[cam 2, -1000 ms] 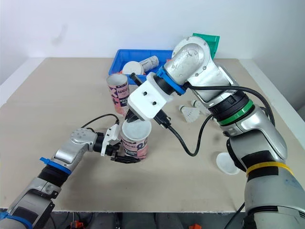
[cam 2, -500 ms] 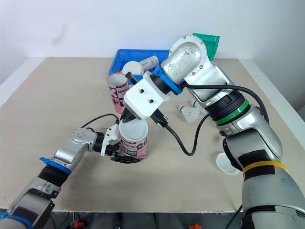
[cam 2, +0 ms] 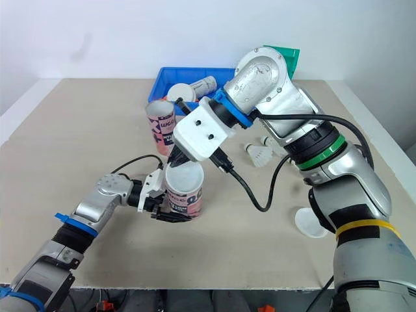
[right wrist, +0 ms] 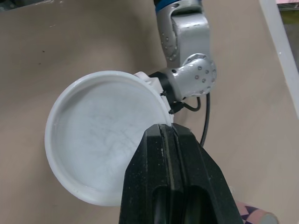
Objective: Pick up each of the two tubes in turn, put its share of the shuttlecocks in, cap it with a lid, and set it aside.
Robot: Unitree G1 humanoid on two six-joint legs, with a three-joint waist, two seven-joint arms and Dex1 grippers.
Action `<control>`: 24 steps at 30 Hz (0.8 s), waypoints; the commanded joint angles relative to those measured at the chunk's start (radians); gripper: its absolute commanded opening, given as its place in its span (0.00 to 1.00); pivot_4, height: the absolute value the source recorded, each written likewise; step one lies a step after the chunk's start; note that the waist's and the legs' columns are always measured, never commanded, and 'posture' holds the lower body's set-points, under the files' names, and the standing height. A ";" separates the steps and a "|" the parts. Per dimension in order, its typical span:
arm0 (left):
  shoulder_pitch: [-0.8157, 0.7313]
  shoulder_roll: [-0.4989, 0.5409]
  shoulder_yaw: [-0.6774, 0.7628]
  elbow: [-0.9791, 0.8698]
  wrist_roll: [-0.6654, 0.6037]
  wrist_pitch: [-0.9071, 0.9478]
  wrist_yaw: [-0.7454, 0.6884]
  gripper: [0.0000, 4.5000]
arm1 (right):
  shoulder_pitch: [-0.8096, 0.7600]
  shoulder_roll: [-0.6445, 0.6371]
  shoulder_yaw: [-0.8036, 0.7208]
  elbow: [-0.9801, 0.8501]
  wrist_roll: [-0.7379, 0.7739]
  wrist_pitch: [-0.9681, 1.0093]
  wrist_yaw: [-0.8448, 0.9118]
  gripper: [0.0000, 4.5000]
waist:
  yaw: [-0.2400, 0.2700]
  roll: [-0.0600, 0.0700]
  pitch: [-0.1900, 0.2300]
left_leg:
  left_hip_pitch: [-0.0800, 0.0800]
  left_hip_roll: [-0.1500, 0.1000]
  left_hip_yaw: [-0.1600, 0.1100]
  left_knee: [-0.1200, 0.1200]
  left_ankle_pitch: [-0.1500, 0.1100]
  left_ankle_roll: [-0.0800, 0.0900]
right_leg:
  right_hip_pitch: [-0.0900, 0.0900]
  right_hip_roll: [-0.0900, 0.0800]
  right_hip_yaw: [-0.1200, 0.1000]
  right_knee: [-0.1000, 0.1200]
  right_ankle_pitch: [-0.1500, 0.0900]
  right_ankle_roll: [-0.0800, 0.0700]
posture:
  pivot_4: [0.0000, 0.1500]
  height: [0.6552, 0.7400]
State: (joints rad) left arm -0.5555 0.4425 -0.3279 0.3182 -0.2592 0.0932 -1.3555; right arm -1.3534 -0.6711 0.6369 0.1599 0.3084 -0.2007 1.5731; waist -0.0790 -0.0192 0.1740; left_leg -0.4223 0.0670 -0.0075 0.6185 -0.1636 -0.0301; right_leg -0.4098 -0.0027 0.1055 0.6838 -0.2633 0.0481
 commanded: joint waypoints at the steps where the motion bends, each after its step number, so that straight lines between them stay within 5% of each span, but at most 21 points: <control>1: 0.044 0.045 -0.028 0.075 0.081 0.033 0.015 0.67 | 0.007 -0.014 0.039 -0.037 -0.051 -0.050 0.041 0.01 | 0.000 0.000 0.000 | 0.000 0.000 0.000 0.000 0.000 0.000 | 0.000 0.000 0.000 0.000 0.000 0.000 | 1.00 0.57; 4: 0.051 0.049 -0.023 0.064 0.077 0.037 0.019 0.67 | 0.022 0.040 0.027 0.010 -0.146 -0.089 0.024 0.01 | 0.000 0.000 0.000 | 0.000 0.000 0.000 0.000 0.000 0.000 | 0.000 0.000 0.000 0.000 0.000 0.000 | 1.00 0.57; 5: 0.055 0.051 -0.020 0.060 0.075 0.039 0.021 0.67 | 0.028 0.059 0.020 0.021 -0.167 -0.094 0.022 0.07 | 0.000 0.000 0.000 | 0.000 0.000 0.000 0.000 0.000 0.000 | 0.000 0.000 0.000 0.000 0.000 0.000 | 1.00 0.57; 15: 0.069 0.054 -0.013 0.046 0.071 0.047 0.030 0.67 | 0.098 0.159 -0.048 0.053 -0.245 -0.122 0.003 0.95 | 0.000 -0.001 -0.008 | 0.004 0.000 0.000 -0.001 0.000 0.000 | 0.003 0.001 -0.001 0.000 -0.001 -0.001 | 1.00 0.57; 24: 0.066 0.053 -0.013 0.050 0.073 0.045 0.028 0.67 | -0.007 0.090 -0.192 0.021 0.063 0.131 0.041 0.95 | 0.000 -0.001 -0.007 | 0.004 0.001 0.000 -0.002 0.000 0.000 | 0.002 0.001 -0.001 0.000 0.000 -0.003 | 1.00 0.57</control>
State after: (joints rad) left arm -0.5289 0.4501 -0.3144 0.3020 -0.2628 0.1076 -1.3378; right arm -1.3389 -0.5576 0.4854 0.2209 0.3049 -0.1008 1.5730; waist -0.0793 -0.0206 0.1669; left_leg -0.4187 0.0681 -0.0077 0.6169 -0.1639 -0.0300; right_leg -0.4082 -0.0016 0.1050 0.6841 -0.2638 0.0454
